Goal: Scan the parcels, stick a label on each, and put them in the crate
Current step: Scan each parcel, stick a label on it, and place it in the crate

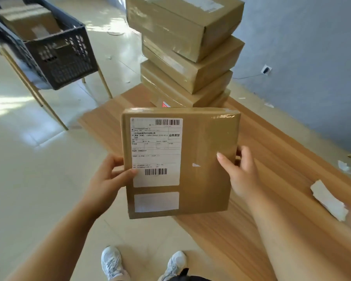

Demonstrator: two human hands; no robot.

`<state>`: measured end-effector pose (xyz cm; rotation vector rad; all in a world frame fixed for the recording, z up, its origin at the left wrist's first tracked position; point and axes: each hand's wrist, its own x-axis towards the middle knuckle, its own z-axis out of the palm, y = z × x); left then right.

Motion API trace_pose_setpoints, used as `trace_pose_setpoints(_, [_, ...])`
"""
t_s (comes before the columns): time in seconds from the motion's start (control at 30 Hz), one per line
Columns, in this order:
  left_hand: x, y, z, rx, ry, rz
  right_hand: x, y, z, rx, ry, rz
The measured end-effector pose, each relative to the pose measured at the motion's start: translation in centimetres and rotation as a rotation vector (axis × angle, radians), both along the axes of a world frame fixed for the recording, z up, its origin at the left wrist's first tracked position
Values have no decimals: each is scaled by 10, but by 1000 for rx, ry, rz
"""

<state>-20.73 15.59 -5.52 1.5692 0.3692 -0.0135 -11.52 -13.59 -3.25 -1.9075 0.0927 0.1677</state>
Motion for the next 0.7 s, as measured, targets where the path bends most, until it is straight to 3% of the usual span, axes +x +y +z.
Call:
trace_pose_setpoints(0.43, [-53,254,16,83,32,343,32,300,4,-77,-6,369])
trace_pose_setpoints(0.7, [-6,363,15,174,70,453,99,427,8,-164,-26,458])
